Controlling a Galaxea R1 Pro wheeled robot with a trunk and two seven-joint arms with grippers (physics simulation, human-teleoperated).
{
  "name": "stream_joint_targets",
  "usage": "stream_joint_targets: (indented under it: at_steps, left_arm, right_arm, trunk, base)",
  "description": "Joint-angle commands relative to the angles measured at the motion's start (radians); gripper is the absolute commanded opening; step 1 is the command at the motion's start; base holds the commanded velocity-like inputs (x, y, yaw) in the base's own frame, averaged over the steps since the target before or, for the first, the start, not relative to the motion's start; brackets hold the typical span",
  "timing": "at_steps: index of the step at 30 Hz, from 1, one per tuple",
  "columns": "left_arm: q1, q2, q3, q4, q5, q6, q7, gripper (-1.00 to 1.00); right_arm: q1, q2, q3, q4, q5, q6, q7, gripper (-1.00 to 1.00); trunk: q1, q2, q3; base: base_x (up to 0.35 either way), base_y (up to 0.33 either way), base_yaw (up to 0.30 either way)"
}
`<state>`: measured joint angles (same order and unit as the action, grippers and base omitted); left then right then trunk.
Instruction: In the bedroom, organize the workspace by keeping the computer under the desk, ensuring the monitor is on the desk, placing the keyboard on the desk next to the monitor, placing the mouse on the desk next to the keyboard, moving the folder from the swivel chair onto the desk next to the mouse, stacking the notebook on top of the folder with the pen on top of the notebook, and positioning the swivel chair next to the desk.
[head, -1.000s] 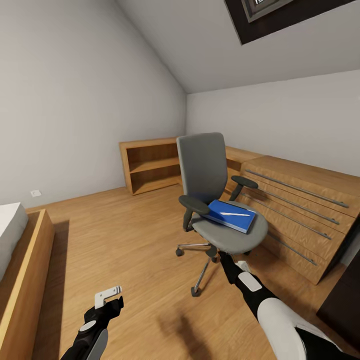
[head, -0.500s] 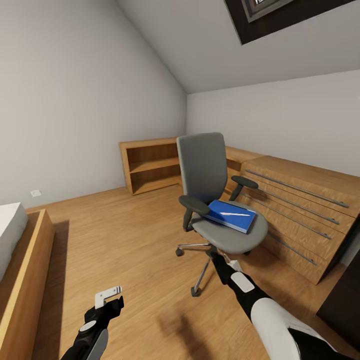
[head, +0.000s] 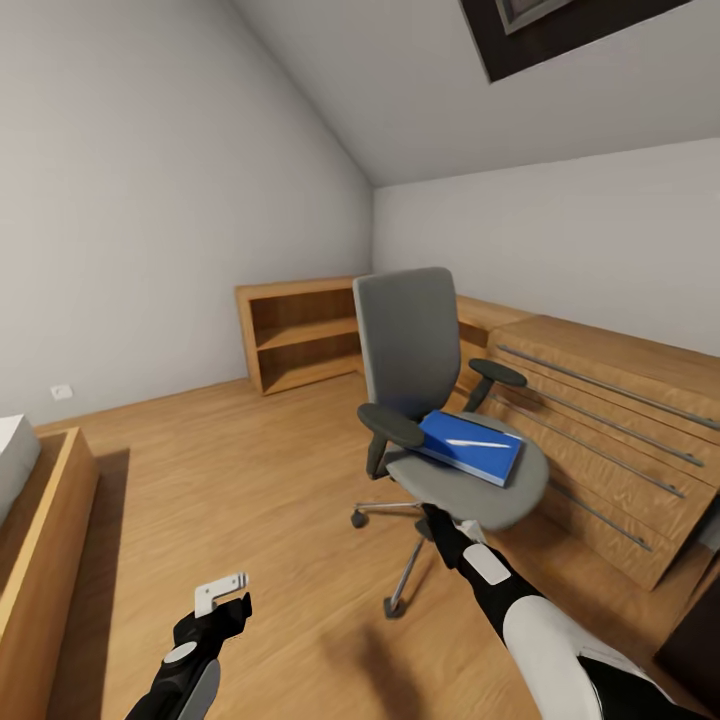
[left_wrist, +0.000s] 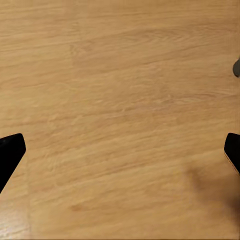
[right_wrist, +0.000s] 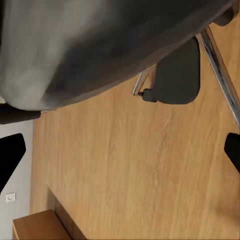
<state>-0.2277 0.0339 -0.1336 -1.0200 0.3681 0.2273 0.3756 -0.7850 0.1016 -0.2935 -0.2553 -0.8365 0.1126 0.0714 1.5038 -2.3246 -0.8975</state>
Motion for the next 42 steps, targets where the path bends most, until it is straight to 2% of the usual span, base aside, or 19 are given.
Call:
stream_joint_targets:
  at_steps: [1, 8, 20, 40, 42]
  left_arm:
    - [-0.001, 0.001, -0.004, -0.002, 0.008, 0.003, 0.009, 1.00]
    - [-0.001, 0.001, -0.004, -0.002, 0.008, 0.003, 0.009, 1.00]
    - [0.000, 0.001, -0.011, -0.002, 0.008, 0.003, 0.009, 1.00]
    - [-0.001, 0.004, -0.010, 0.001, 0.012, 0.005, 0.011, 1.00]
    - [-0.001, 0.005, -0.010, 0.022, 0.011, 0.003, 0.010, 1.00]
  right_arm:
    - [0.000, 0.000, -0.006, -0.001, -0.004, 0.004, 0.002, 1.00]
    - [0.000, 0.000, -0.006, -0.001, -0.004, 0.004, 0.003, 1.00]
    - [0.000, 0.000, -0.006, -0.001, -0.004, 0.003, 0.004, 1.00]
    - [0.000, 0.005, -0.006, 0.001, -0.003, 0.001, 0.004, 1.00]
    - [0.000, 0.006, -0.005, 0.001, 0.001, -0.008, 0.002, 1.00]
  trunk:
    - [0.000, 0.000, -0.001]
    - [0.000, 0.000, -0.001]
    - [0.000, 0.000, -0.001]
    - [0.000, 0.000, -0.001]
    - [0.000, 0.000, -0.001]
  base:
    - [0.282, 0.000, 0.000]
    - [0.228, 0.000, 0.000]
    - [0.016, 0.000, 0.000]
    - [-0.292, 0.000, 0.000]
    - [-0.130, 0.000, 0.000]
